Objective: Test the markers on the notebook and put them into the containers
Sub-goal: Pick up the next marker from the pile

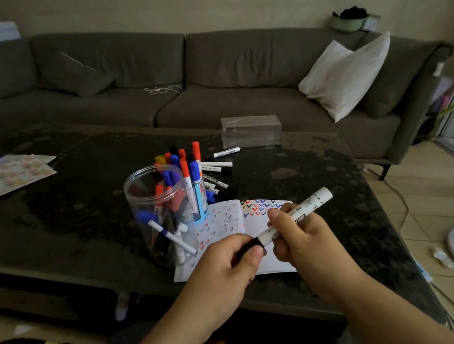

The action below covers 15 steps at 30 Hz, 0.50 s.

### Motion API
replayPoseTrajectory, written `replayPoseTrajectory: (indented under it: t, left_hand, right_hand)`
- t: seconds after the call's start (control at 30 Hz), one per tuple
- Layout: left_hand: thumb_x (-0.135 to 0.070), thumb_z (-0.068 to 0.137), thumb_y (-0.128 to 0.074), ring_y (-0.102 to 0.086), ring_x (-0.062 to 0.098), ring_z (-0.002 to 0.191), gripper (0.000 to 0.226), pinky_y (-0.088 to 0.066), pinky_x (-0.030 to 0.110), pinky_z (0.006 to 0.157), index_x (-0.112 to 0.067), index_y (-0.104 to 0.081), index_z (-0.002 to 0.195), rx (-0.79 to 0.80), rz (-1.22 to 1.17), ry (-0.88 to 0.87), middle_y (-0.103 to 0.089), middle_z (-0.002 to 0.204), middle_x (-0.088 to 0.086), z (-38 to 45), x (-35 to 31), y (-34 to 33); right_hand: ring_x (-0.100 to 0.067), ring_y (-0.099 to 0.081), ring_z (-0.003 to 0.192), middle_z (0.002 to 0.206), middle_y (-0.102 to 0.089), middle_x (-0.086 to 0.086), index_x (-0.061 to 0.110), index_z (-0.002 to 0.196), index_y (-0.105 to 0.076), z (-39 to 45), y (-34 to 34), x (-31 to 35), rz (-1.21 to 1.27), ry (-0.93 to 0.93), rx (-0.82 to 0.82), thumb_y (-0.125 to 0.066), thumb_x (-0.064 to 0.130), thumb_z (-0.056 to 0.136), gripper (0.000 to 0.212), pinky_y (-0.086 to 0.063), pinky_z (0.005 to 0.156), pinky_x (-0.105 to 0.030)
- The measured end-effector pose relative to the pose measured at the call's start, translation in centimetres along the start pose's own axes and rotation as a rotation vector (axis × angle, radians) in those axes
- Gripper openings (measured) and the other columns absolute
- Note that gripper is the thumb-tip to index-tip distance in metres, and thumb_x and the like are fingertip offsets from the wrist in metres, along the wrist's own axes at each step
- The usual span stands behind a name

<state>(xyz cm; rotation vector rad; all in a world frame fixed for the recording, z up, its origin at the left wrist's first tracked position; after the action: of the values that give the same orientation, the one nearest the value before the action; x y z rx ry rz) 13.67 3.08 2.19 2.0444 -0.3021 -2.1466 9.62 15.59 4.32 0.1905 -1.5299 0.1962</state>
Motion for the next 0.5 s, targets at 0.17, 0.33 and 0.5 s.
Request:
replayPoseTrajectory:
  t: [0.17, 0.33, 0.5]
  left_hand:
    - [-0.024, 0.094, -0.051, -0.054, -0.004, 0.062, 0.012, -0.045, 0.014, 0.064, -0.026, -0.063, 0.093, -0.138, 0.04, -0.01, -0.058, 0.067, -0.012, -0.8, -0.1, 3.8]
    - [-0.023, 0.091, -0.057, -0.061, -0.002, 0.084, 0.015, -0.046, 0.019, 0.078, -0.034, -0.063, 0.1, -0.252, 0.189, -0.032, -0.068, 0.092, -0.011, -4.2, 1.4, 9.3]
    - [-0.034, 0.086, -0.061, -0.055, 0.0, 0.091, 0.018, -0.046, 0.02, 0.077, -0.037, -0.055, 0.102, -0.708, 0.587, 0.087, -0.057, 0.097, -0.018, -11.7, 3.4, 17.2]
  right_hand:
    - [-0.01, -0.051, 0.06, 0.07, -0.065, -0.002, 0.008, 0.093, -0.064, 0.1, -1.0, 1.1, -0.088, -0.004, 0.027, -0.055, 0.053, 0.07, 0.051, -0.047, 0.068, -0.031]
    - [-0.003, -0.06, 0.062, 0.077, -0.071, 0.005, 0.014, 0.094, -0.064, 0.2, -5.3, 2.7, -0.26, 0.068, 0.146, -0.051, 0.036, 0.09, 0.025, -0.054, 0.068, -0.022]
    - [0.002, -0.059, 0.058, 0.066, -0.065, 0.005, 0.019, 0.088, -0.061, -0.7, -14.3, 3.6, -0.343, 0.22, 0.392, -0.053, 0.025, 0.093, 0.011, -0.046, 0.057, -0.011]
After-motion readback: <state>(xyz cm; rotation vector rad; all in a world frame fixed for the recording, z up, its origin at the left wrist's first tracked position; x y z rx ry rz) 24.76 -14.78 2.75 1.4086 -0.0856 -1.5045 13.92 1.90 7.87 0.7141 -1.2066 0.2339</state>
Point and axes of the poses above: each hand's wrist, its own z-axis towards the middle knuckle, its own y-axis out of the back of the hand, x = y × z, the point moved 5 cm from there along z, towards the middle knuckle
